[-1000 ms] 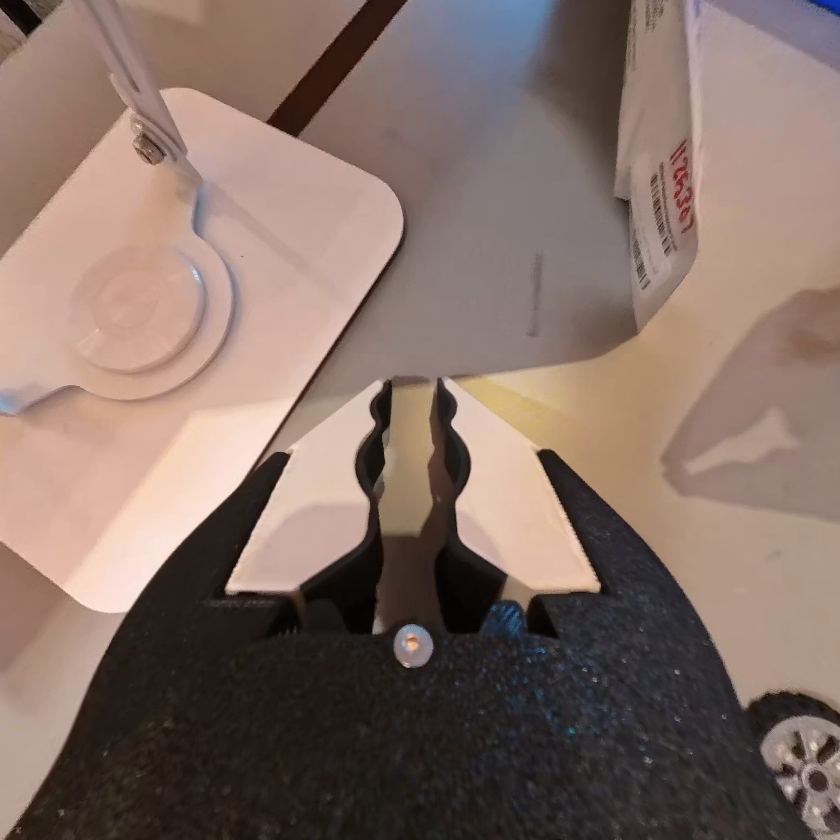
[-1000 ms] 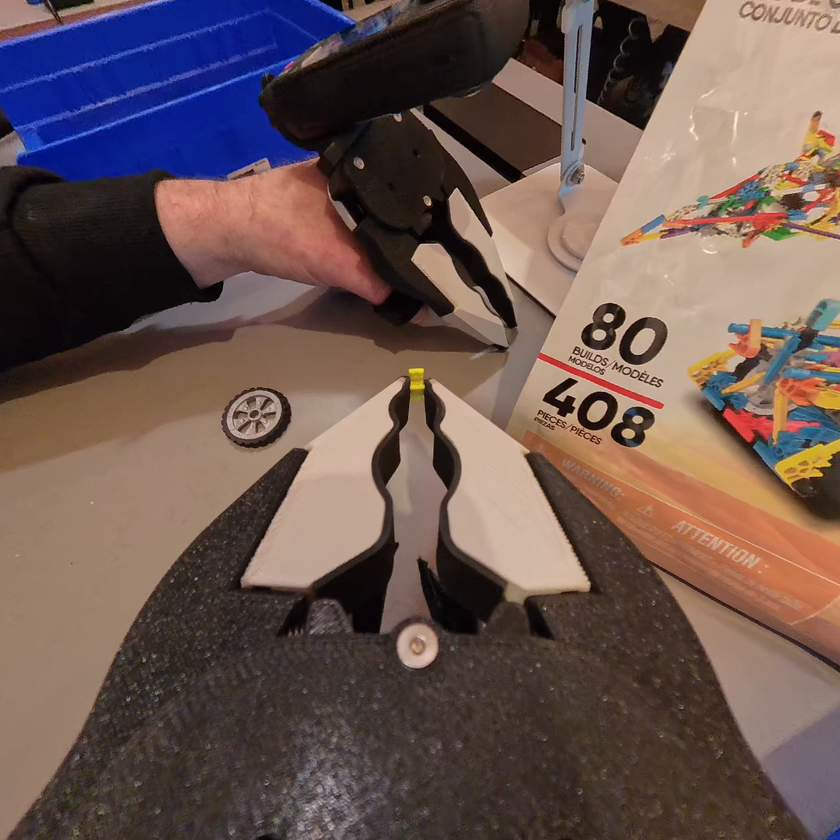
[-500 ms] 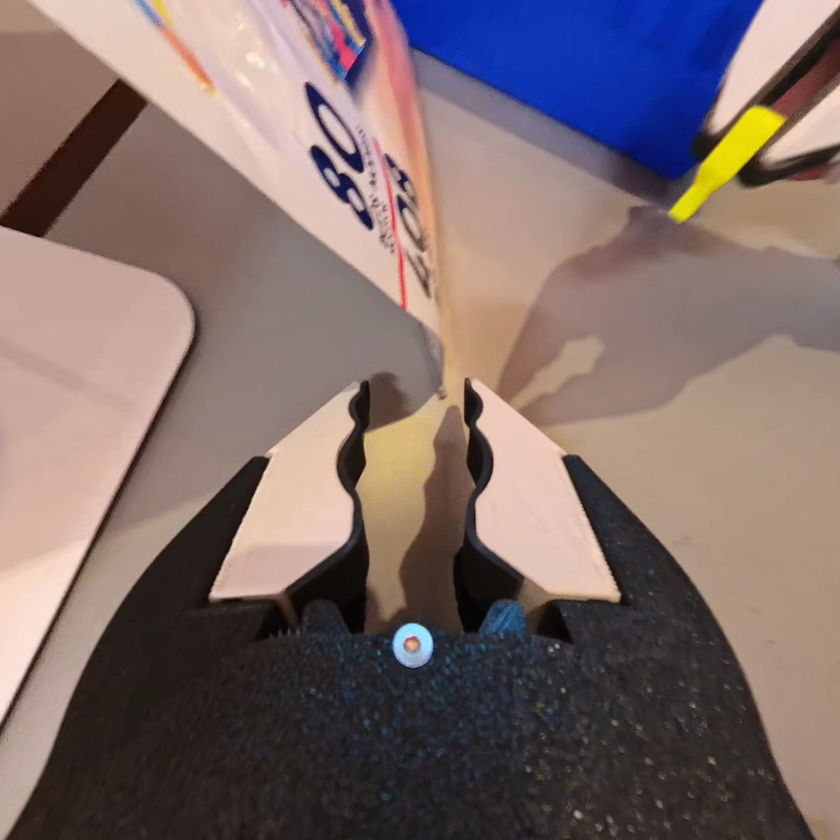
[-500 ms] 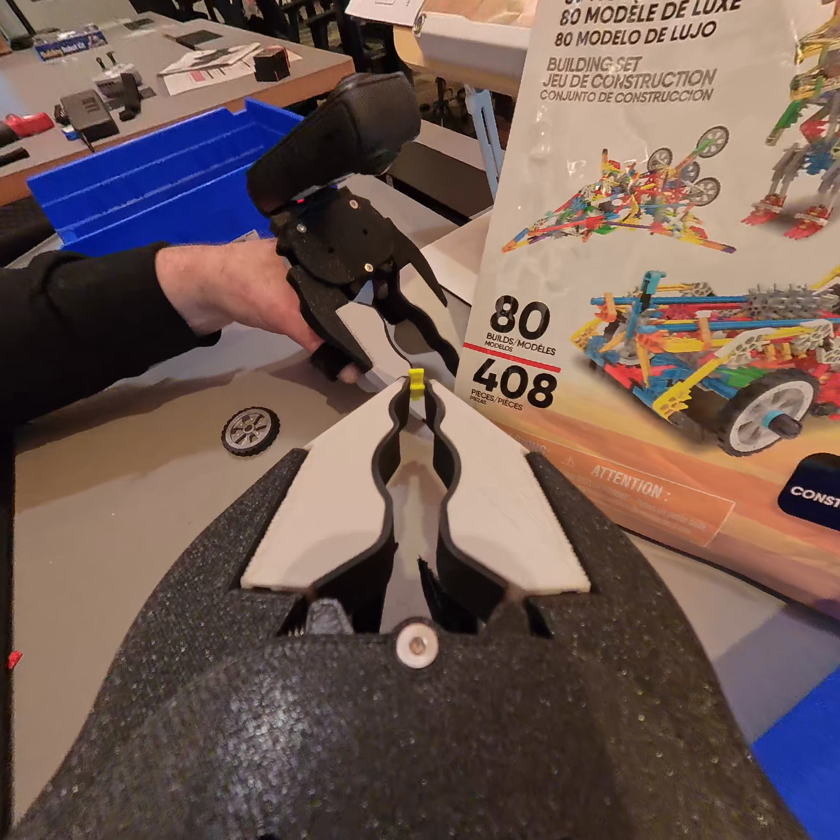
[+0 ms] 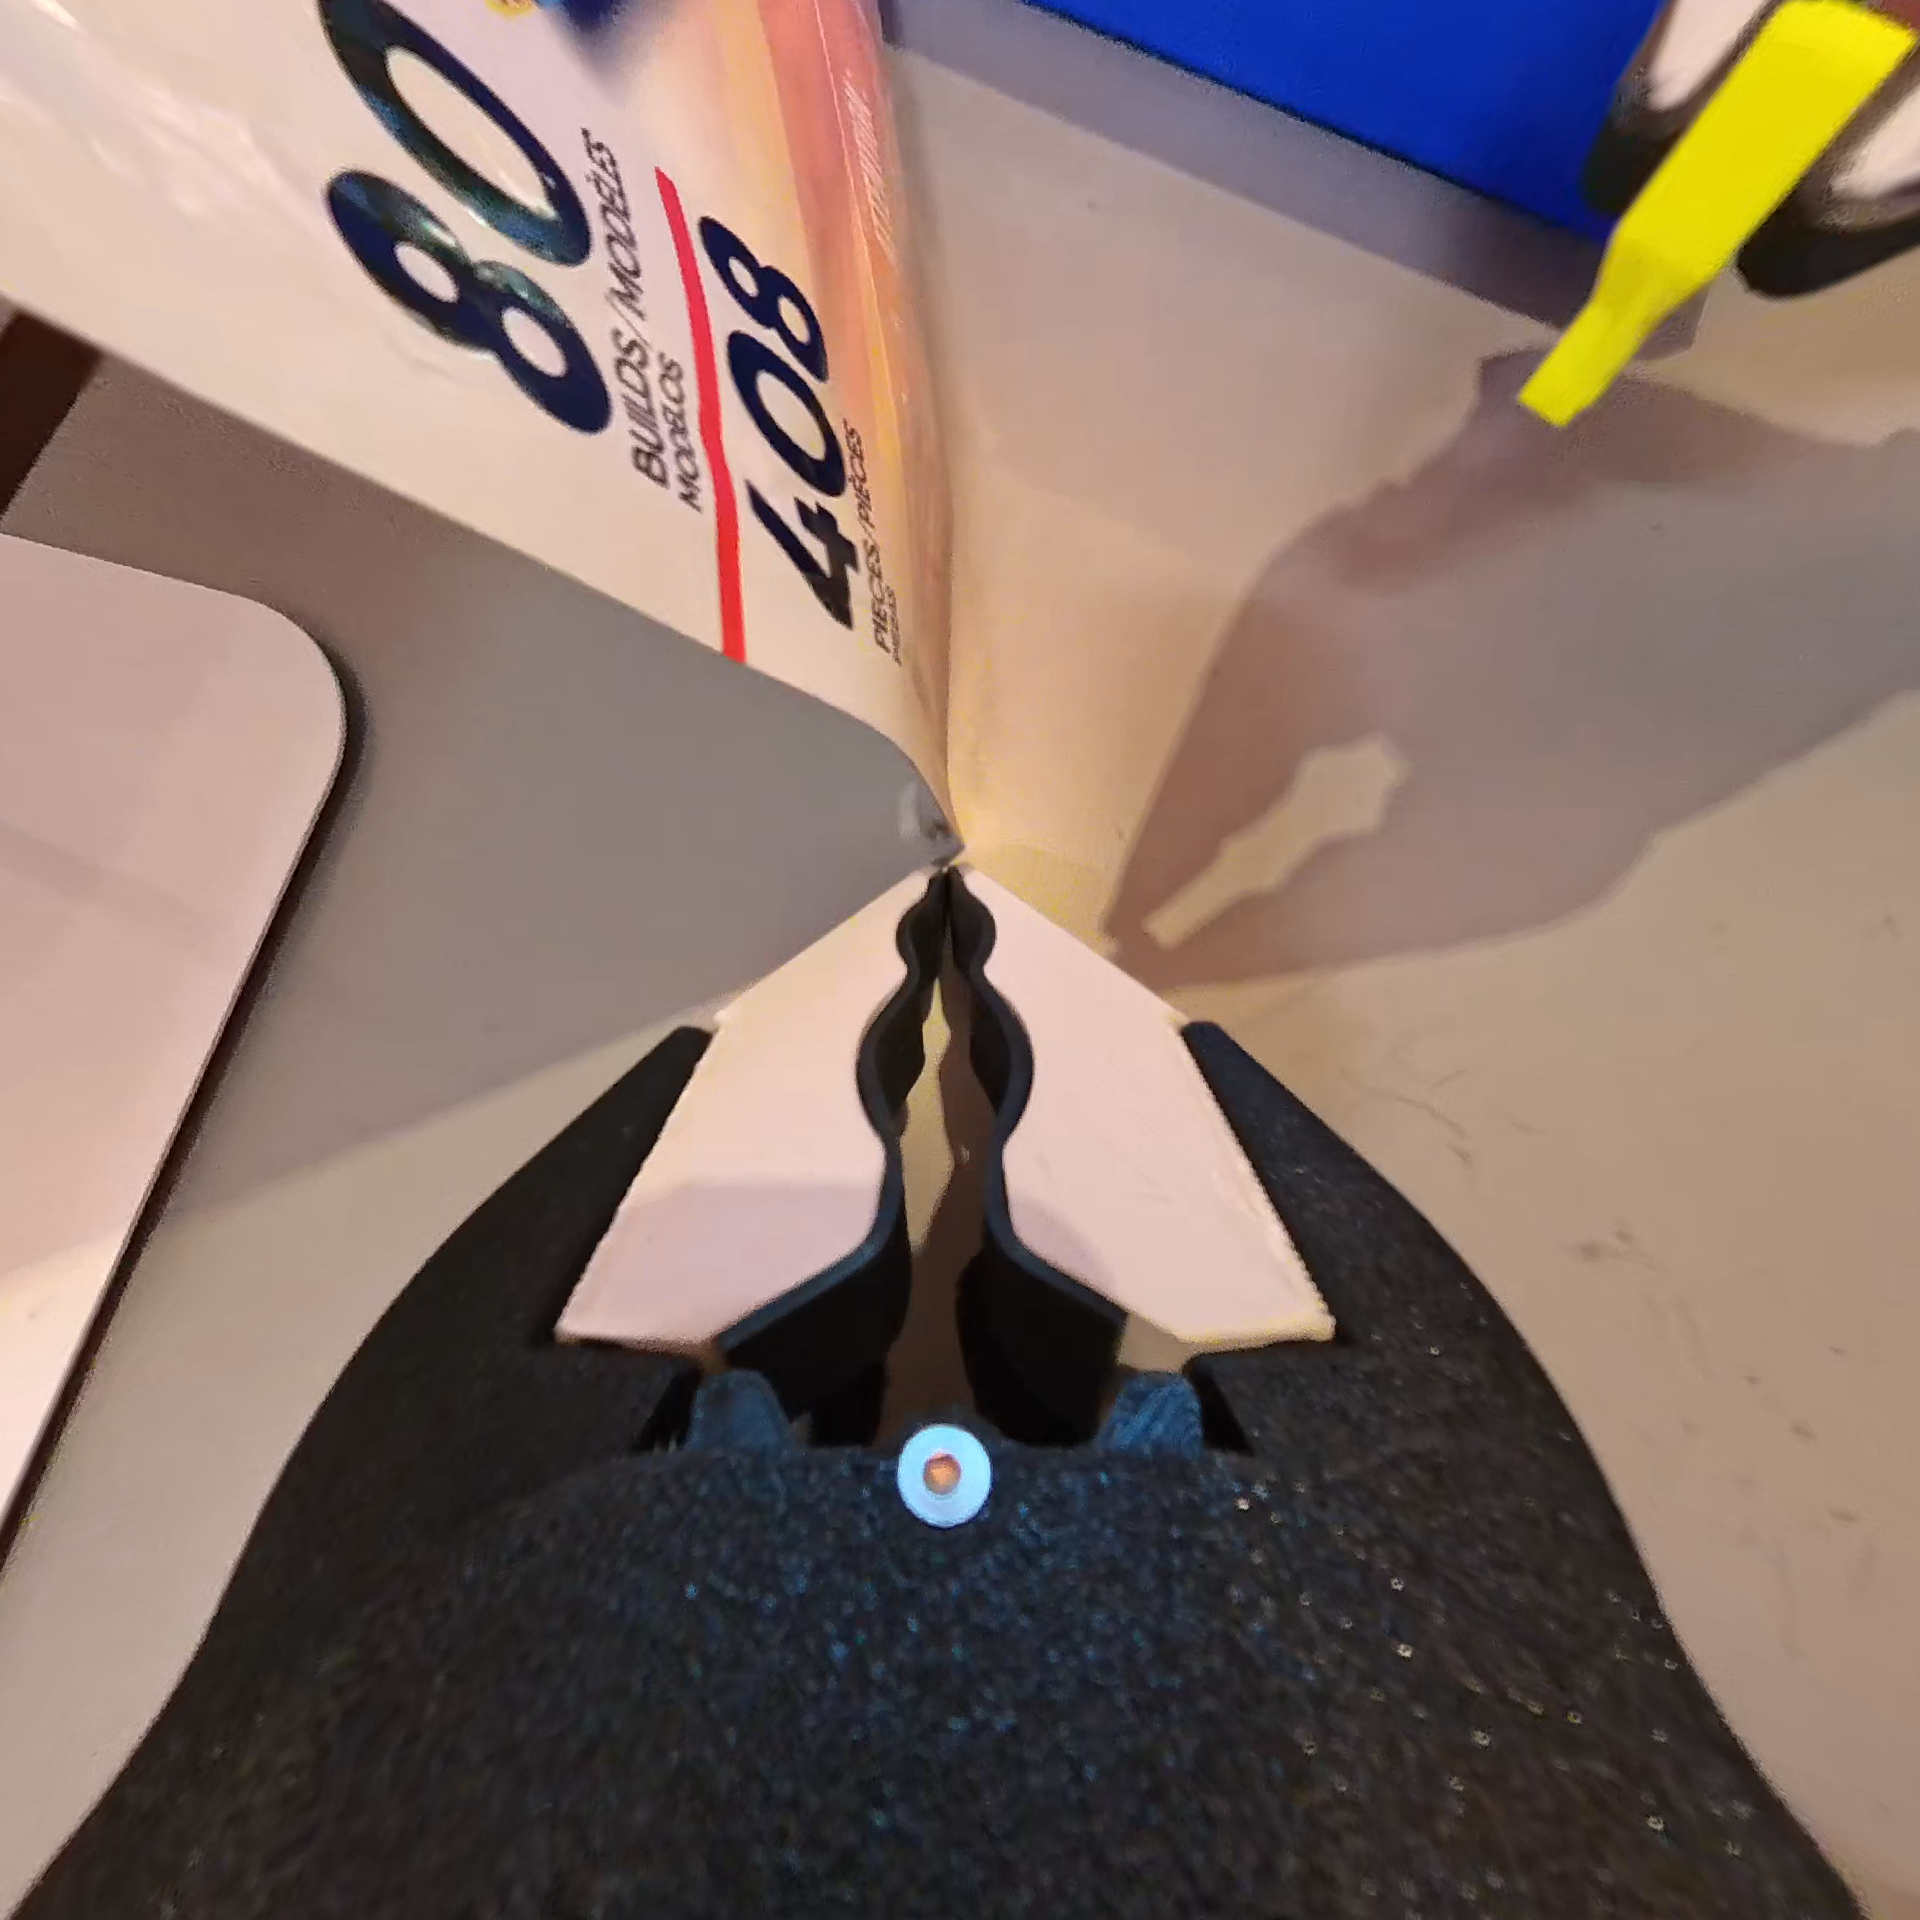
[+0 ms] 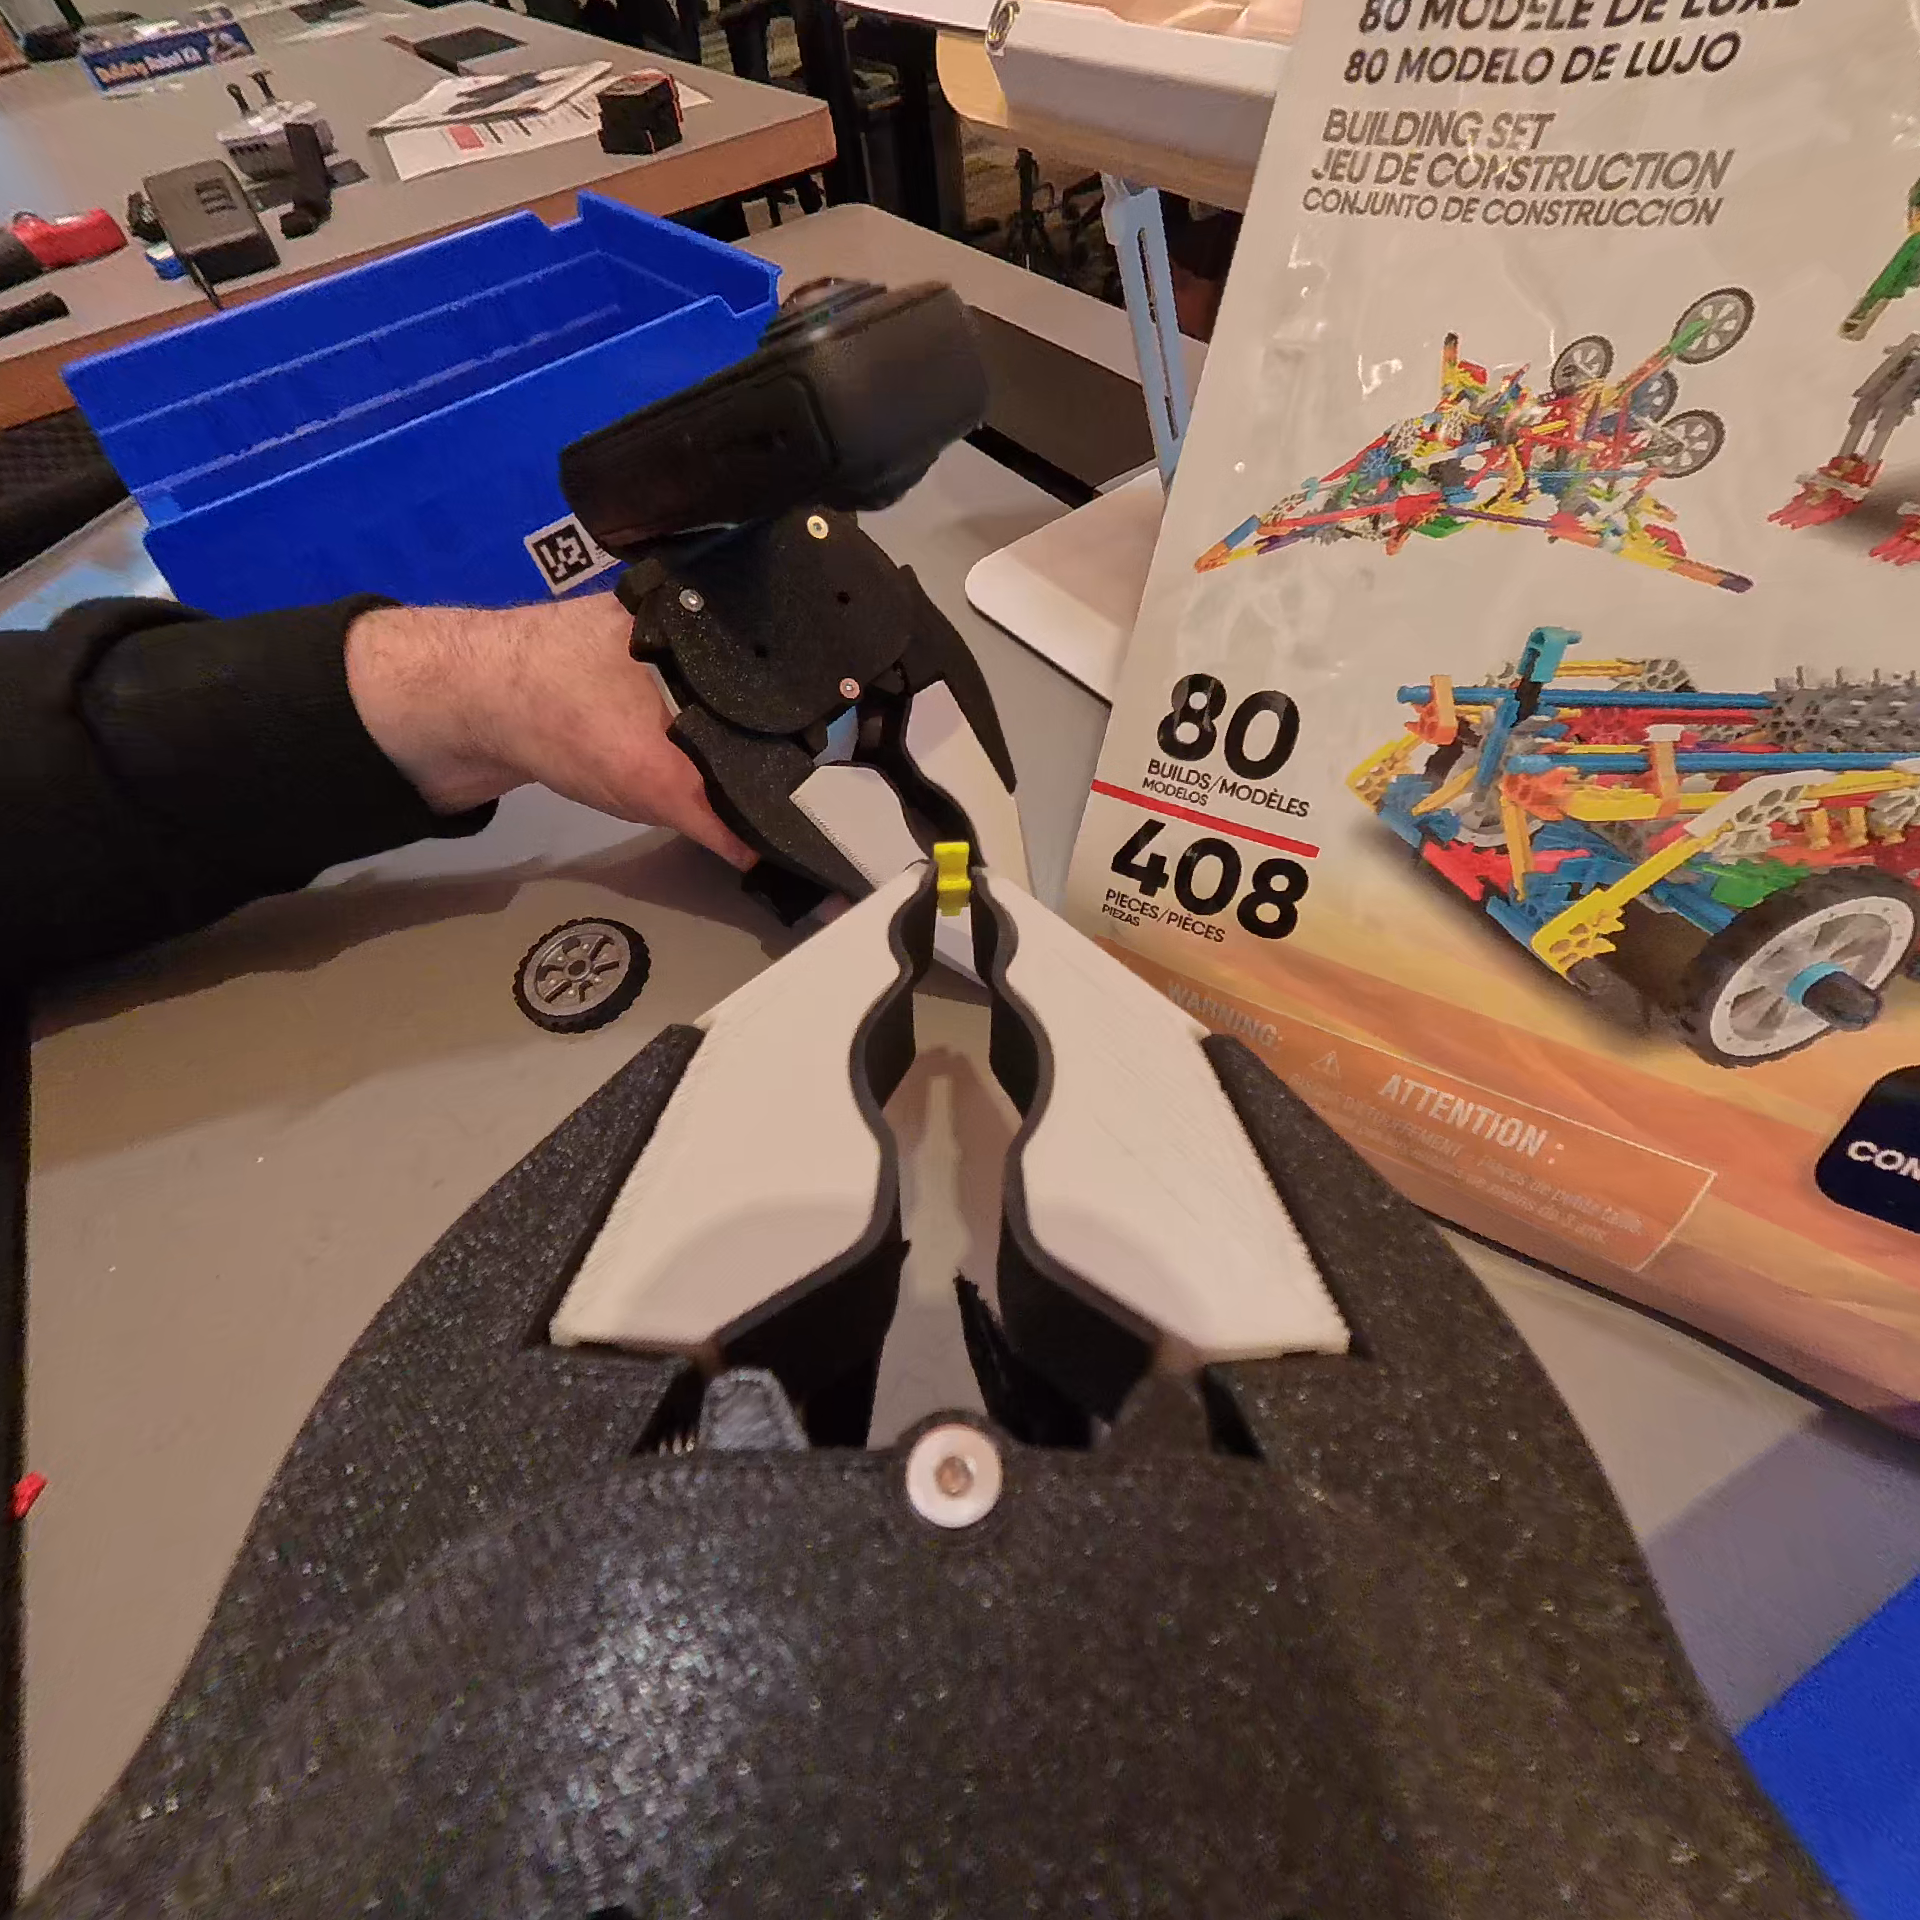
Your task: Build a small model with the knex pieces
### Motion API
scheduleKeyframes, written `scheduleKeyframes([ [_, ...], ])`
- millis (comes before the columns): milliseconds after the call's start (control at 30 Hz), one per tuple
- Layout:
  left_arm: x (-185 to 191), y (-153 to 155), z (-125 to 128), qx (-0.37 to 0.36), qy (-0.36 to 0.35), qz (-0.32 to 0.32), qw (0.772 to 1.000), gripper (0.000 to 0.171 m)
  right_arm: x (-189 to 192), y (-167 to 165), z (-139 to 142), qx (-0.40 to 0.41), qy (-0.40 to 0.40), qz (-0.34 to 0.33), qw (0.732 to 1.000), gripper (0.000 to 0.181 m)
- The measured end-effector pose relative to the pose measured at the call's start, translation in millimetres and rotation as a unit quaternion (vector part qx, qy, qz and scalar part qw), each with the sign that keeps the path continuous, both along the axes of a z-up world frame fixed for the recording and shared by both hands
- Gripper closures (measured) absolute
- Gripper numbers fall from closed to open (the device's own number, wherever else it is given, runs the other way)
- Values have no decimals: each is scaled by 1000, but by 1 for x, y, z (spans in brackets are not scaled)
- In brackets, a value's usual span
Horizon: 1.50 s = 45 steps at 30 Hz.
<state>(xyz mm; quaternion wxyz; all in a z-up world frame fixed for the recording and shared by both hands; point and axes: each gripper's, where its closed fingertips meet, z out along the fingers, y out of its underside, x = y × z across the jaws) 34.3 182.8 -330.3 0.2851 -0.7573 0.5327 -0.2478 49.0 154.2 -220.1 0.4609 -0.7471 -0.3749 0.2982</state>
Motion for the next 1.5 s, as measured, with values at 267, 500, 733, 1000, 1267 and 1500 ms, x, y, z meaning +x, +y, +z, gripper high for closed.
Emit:
scheduleKeyframes([
  [267,-13,0,1,-6,13,22,1000,164,2,-1,1,1,3,0,1000,175],
  [500,0,2,3,-12,8,4,1000,143,0,-2,0,0,1,5,1000,175],
  [733,-6,12,-1,-3,19,44,999,171,2,-2,0,1,4,5,1000,175],
  [1000,-65,-24,-1,-7,80,81,994,171,-21,-10,-15,-22,-14,27,999,175],
  [1267,-86,-33,-1,14,60,114,992,159,-76,-11,-71,-72,-91,26,993,175],
  [1500,-87,-28,-1,10,33,126,991,171,-87,10,-95,-109,-89,7,990,175],
])
